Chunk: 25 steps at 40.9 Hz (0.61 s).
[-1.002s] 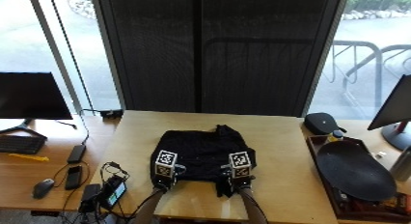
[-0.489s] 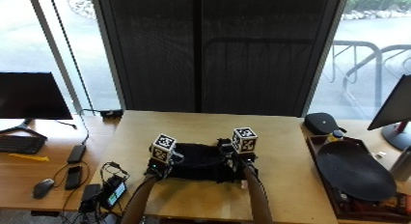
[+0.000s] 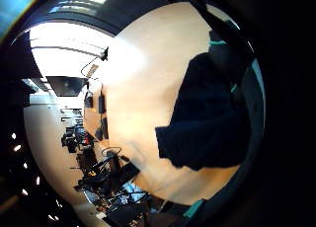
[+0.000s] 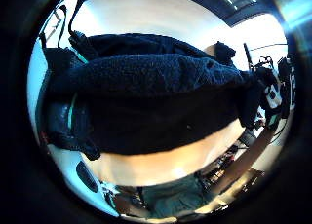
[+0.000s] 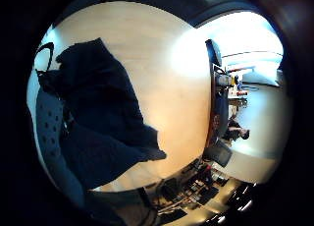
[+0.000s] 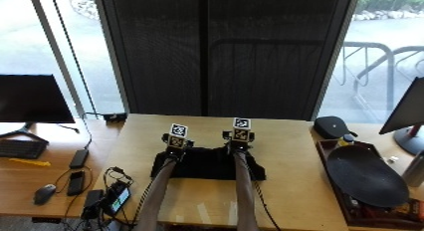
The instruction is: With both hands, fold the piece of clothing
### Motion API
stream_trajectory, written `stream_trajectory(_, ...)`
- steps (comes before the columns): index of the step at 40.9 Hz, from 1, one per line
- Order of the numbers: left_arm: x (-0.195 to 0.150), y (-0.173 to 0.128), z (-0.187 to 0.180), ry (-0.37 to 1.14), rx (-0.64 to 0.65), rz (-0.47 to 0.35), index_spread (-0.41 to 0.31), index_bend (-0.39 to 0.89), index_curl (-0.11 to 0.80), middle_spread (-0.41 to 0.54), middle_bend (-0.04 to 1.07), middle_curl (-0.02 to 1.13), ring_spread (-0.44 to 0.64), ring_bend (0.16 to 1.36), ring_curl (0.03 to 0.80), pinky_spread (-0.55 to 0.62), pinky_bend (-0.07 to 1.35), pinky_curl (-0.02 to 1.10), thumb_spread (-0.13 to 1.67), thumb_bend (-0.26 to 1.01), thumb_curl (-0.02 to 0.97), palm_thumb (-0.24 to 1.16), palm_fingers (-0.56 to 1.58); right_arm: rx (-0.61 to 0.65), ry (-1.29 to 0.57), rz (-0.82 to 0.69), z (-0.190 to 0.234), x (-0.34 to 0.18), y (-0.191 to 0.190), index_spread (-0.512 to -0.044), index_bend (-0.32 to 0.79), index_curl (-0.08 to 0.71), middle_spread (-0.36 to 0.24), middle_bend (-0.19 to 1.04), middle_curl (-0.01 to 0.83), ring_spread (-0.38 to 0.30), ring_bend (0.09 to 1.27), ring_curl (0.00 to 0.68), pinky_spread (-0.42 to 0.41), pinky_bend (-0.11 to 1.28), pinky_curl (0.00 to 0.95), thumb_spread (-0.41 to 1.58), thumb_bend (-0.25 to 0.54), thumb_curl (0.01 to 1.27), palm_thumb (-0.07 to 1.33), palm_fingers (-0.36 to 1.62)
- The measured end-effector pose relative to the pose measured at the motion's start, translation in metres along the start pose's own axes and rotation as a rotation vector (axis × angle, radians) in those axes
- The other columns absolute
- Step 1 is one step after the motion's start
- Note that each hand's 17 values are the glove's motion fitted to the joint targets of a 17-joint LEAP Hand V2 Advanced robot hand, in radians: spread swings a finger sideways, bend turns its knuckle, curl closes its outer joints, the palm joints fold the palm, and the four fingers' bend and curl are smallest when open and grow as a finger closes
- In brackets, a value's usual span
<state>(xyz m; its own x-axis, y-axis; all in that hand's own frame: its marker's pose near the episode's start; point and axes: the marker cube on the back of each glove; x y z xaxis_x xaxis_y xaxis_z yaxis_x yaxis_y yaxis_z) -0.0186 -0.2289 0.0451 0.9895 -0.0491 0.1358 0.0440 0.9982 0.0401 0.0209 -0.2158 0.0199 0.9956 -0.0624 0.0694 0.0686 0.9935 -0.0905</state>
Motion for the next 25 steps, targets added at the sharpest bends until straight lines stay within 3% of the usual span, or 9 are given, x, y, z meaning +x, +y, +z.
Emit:
stream_trajectory(2,0.004,-0.010,0.012,0.011,0.065,-0.003,-0.304,0.24,0.496,-0.344,0.56,0.54,-0.33,0.60,0.422,-0.02,0.08,0.19,1.26,-0.01,0.322,0.74,1.07,-0.026,0.099,0.116,0.012,0.012,0.002,-0.303,0.13,0.318,-0.237,0.45,0.490,-0.248,0.79,0.468,-0.375,0.60,0.388,1.04,-0.019,0.38,0.99,1.31)
stream_trajectory(5,0.000,-0.021,0.029,0.000,0.134,-0.037,-0.303,0.24,0.501,-0.342,0.56,0.54,-0.33,0.57,0.417,0.00,0.09,0.18,1.27,-0.01,0.319,0.74,1.06,-0.012,0.093,0.093,0.028,0.013,-0.003,-0.304,0.14,0.322,-0.238,0.45,0.489,-0.244,0.79,0.469,-0.368,0.60,0.390,1.03,-0.016,0.38,0.99,1.31)
stream_trajectory(9,-0.008,0.004,0.044,0.004,-0.073,-0.089,-0.302,0.24,0.505,-0.338,0.56,0.54,-0.32,0.55,0.413,0.01,0.09,0.16,1.27,-0.01,0.317,0.75,1.06,-0.023,0.128,0.158,0.036,0.026,-0.002,-0.305,0.14,0.327,-0.238,0.45,0.489,-0.243,0.78,0.471,-0.361,0.60,0.390,1.02,-0.021,0.38,0.99,1.30)
stream_trajectory(12,-0.009,0.013,0.042,0.044,-0.122,-0.104,-0.302,0.24,0.508,-0.336,0.56,0.54,-0.31,0.52,0.409,0.02,0.10,0.15,1.28,-0.01,0.316,0.74,1.06,0.008,0.074,0.158,0.033,0.029,-0.002,-0.305,0.14,0.329,-0.238,0.45,0.490,-0.242,0.77,0.469,-0.353,0.61,0.394,1.01,-0.033,0.37,0.96,1.30)
stream_trajectory(16,-0.018,0.009,0.032,0.074,-0.026,-0.128,-0.303,0.23,0.511,-0.332,0.56,0.54,-0.30,0.51,0.407,0.03,0.10,0.14,1.28,-0.01,0.314,0.74,1.06,0.194,0.019,0.197,0.015,0.040,-0.006,-0.305,0.15,0.333,-0.239,0.46,0.495,-0.239,0.76,0.468,-0.342,0.60,0.395,1.01,-0.029,0.37,0.94,1.30)
stream_trajectory(20,-0.028,0.008,0.013,0.137,0.184,-0.120,-0.268,0.15,0.494,-0.312,0.54,0.54,-0.26,0.48,0.414,0.06,0.15,0.15,1.27,-0.02,0.312,0.72,0.91,0.404,-0.091,0.215,-0.011,0.052,-0.001,-0.303,0.13,0.333,-0.229,0.45,0.493,-0.240,0.71,0.456,-0.289,0.58,0.390,1.02,-0.032,0.36,0.91,1.16)
stream_trajectory(23,-0.033,0.017,0.004,0.182,0.276,-0.113,-0.238,0.12,0.479,-0.288,0.50,0.55,-0.21,0.45,0.421,0.08,0.20,0.18,1.26,-0.02,0.311,0.72,0.80,0.355,-0.195,0.265,-0.018,0.062,0.028,-0.306,0.14,0.335,-0.224,0.38,0.477,-0.240,0.64,0.441,-0.238,0.56,0.389,1.03,-0.029,0.36,0.90,1.04)
stream_trajectory(25,-0.032,0.036,0.003,0.241,0.256,-0.103,-0.226,0.12,0.463,-0.279,0.47,0.53,-0.18,0.43,0.405,0.10,0.20,0.19,1.25,-0.02,0.314,0.71,0.77,0.265,-0.274,0.342,-0.014,0.076,0.057,-0.310,0.04,0.311,-0.203,0.30,0.458,-0.226,0.62,0.445,-0.186,0.62,0.414,1.04,-0.031,0.36,0.88,0.83)
